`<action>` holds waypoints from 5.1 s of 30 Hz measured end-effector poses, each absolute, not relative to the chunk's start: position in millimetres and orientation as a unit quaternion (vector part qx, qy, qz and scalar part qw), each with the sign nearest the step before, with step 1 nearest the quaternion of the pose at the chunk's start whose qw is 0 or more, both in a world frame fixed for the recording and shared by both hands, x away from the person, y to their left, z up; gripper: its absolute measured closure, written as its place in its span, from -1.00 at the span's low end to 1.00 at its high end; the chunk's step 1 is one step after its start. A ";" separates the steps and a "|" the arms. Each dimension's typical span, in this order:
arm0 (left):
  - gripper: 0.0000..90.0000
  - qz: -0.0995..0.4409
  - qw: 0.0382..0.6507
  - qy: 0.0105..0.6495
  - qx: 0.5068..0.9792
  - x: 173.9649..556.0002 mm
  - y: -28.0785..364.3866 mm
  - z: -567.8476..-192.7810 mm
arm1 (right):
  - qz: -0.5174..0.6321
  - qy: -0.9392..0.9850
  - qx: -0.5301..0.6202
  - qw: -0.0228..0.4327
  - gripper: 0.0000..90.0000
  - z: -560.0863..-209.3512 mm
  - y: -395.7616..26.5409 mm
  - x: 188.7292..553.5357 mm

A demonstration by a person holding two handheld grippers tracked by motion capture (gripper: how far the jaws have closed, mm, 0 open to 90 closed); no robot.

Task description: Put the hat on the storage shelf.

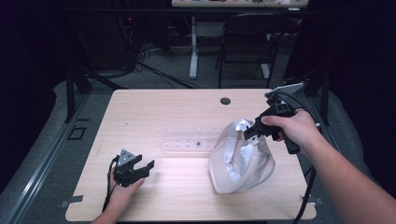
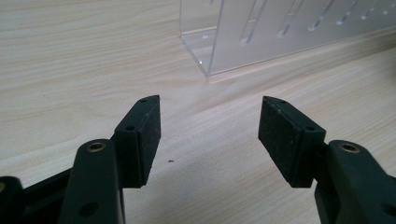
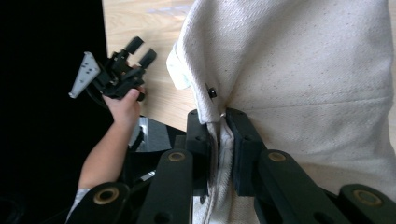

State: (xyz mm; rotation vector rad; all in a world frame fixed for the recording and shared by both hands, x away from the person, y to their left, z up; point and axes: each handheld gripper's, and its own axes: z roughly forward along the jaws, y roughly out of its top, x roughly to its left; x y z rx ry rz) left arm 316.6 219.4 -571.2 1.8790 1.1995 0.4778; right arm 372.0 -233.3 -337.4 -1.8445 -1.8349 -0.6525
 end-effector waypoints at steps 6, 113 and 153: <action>-0.12 0.189 0.417 0.480 0.748 316.6 219.2 -571.6 | -0.256 -0.657 -0.667 0.242 0.79 -332.7 -235.3 373.7; 0.70 0.251 0.427 0.300 0.815 331.6 52.8 -511.1 | -0.364 -0.589 -0.694 0.195 0.79 -304.2 -187.6 453.6; 0.85 0.195 0.495 0.322 0.783 348.5 82.7 -536.5 | -0.390 -0.618 -0.655 0.191 0.45 -308.9 -168.0 454.2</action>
